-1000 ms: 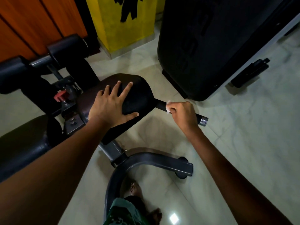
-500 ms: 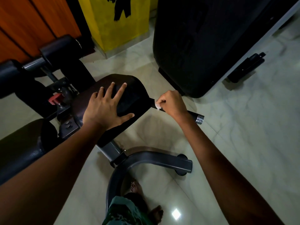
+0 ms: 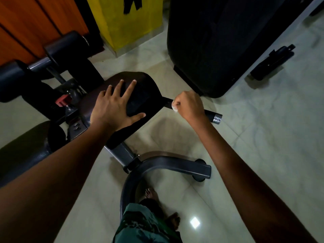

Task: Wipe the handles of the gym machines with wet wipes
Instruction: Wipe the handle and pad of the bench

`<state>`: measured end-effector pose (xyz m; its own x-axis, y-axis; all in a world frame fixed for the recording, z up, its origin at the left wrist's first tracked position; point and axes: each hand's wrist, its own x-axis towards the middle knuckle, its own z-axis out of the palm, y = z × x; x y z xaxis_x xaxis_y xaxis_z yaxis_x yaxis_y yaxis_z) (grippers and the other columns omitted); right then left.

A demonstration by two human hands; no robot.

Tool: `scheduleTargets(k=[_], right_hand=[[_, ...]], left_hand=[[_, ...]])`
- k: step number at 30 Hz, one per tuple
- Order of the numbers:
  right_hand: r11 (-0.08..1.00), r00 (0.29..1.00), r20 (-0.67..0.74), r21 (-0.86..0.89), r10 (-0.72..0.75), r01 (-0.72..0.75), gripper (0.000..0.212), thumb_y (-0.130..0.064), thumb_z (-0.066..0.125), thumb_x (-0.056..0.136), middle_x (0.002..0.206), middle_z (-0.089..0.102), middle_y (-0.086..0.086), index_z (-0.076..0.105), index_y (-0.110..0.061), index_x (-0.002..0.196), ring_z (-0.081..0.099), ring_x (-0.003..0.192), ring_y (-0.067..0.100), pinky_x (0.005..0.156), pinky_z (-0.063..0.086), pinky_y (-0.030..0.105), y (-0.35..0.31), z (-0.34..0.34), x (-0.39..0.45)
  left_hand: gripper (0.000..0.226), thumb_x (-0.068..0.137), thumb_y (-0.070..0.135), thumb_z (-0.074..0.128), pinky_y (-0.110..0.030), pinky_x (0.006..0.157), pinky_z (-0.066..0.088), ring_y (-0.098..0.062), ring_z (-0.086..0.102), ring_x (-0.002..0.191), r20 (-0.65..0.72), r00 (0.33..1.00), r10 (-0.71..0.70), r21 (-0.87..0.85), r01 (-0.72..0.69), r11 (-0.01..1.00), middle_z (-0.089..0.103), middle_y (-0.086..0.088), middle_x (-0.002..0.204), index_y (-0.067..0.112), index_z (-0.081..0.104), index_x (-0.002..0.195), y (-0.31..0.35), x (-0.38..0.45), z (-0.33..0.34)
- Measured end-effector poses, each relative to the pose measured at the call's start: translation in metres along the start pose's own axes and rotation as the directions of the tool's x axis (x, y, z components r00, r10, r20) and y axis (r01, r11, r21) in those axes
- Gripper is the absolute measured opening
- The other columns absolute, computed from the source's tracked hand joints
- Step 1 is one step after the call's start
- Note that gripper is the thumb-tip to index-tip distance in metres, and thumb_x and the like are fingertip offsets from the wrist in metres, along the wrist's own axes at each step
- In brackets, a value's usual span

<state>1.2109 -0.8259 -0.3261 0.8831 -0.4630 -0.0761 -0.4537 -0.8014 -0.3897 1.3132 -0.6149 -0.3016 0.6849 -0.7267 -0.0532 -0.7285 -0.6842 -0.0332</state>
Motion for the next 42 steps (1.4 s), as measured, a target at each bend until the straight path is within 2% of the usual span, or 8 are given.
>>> scheduleTargets(k=[5, 17, 19, 22, 26, 31, 37, 42], right_hand=[[0.979, 0.989, -0.137, -0.189, 0.05, -0.075, 0.017, -0.002, 0.055, 0.086, 0.087, 0.069, 0.014, 0.07, -0.007, 0.092, 0.062, 0.086, 0.026, 0.118, 0.011, 0.031, -0.013, 0.005, -0.004], [0.899, 0.938, -0.149, -0.366, -0.312, 0.241, 0.011, 0.004, 0.075, 0.064, 0.051, 0.062, 0.005, 0.07, -0.006, 0.063, 0.055, 0.04, 0.015, 0.107, 0.032, 0.03, 0.011, 0.01, -0.033], [0.922, 0.958, -0.091, -0.31, -0.271, 0.231, 0.025, 0.001, 0.085, 0.045, 0.041, 0.055, 0.001, 0.063, -0.011, 0.049, 0.051, 0.033, 0.013, 0.075, 0.054, 0.022, -0.005, 0.009, -0.024], [0.939, 0.98, 0.026, -0.282, -0.199, 0.198, 0.035, 0.003, 0.086, 0.036, 0.04, 0.052, 0.0, 0.057, -0.014, 0.044, 0.052, 0.031, 0.016, 0.034, 0.037, 0.016, -0.011, 0.007, -0.018], [0.941, 0.996, -0.019, -0.33, -0.092, 0.08, 0.011, 0.006, 0.06, 0.078, 0.073, 0.068, 0.013, 0.067, -0.003, 0.081, 0.067, 0.066, 0.028, 0.065, 0.053, 0.033, 0.006, -0.001, -0.042], [0.918, 0.966, -0.221, -0.395, -0.133, 0.036, 0.01, 0.006, 0.07, 0.066, 0.061, 0.065, 0.011, 0.069, -0.003, 0.067, 0.061, 0.052, 0.022, 0.094, 0.046, 0.037, 0.009, 0.004, -0.055], [0.942, 0.96, -0.21, -0.317, -0.184, 0.111, 0.016, 0.004, 0.069, 0.053, 0.061, 0.067, 0.005, 0.07, -0.009, 0.063, 0.064, 0.055, 0.018, 0.056, 0.052, 0.022, 0.014, 0.006, -0.056], [0.962, 0.939, -0.332, -0.273, -0.085, -0.01, 0.019, 0.002, 0.081, 0.053, 0.058, 0.066, 0.003, 0.071, -0.01, 0.063, 0.064, 0.052, 0.013, 0.063, 0.055, 0.022, 0.031, -0.003, -0.075]], left_hand=[[0.101, 0.073, 0.084, 0.033, -0.047, 0.108, 0.028, -0.042, 0.029, 0.136, -0.014, 1.0, -0.003, 0.003, 0.003, 1.0, 0.022, -0.017, 0.154, 0.028, 0.004, 0.152, -0.001, 0.0, 0.002], [0.104, 0.067, 0.087, 0.019, -0.048, 0.106, 0.031, -0.043, 0.032, 0.134, -0.019, 1.0, -0.017, 0.01, 0.017, 1.0, 0.026, -0.018, 0.153, 0.027, 0.007, 0.151, 0.0, 0.0, 0.0], [0.104, 0.068, 0.087, 0.022, -0.049, 0.105, 0.031, -0.043, 0.033, 0.134, -0.023, 1.0, -0.009, 0.014, 0.01, 1.0, 0.027, -0.019, 0.152, 0.026, 0.008, 0.151, 0.0, -0.001, 0.0], [0.102, 0.073, 0.086, 0.032, -0.05, 0.107, 0.03, -0.043, 0.032, 0.134, -0.02, 1.0, -0.001, 0.007, 0.001, 1.0, 0.026, -0.019, 0.152, 0.025, 0.009, 0.151, 0.001, -0.001, -0.001], [0.103, 0.072, 0.086, 0.03, -0.05, 0.107, 0.029, -0.044, 0.032, 0.134, -0.032, 0.999, 0.004, -0.001, -0.004, 1.0, 0.026, -0.02, 0.152, 0.025, 0.009, 0.151, 0.001, -0.002, -0.002], [0.103, 0.072, 0.086, 0.03, -0.051, 0.108, 0.027, -0.044, 0.029, 0.136, -0.009, 1.0, 0.002, -0.004, -0.002, 1.0, 0.023, -0.019, 0.153, 0.025, 0.006, 0.151, 0.002, -0.001, -0.003], [0.104, 0.069, 0.086, 0.025, -0.052, 0.107, 0.029, -0.045, 0.032, 0.134, -0.022, 1.0, 0.005, -0.006, -0.005, 1.0, 0.025, -0.02, 0.152, 0.025, 0.008, 0.152, 0.001, -0.002, -0.002], [0.106, 0.068, 0.087, 0.02, -0.051, 0.107, 0.03, -0.044, 0.033, 0.134, -0.022, 1.0, 0.002, 0.013, -0.002, 1.0, 0.025, -0.02, 0.153, 0.024, 0.007, 0.152, 0.001, -0.001, -0.001]])
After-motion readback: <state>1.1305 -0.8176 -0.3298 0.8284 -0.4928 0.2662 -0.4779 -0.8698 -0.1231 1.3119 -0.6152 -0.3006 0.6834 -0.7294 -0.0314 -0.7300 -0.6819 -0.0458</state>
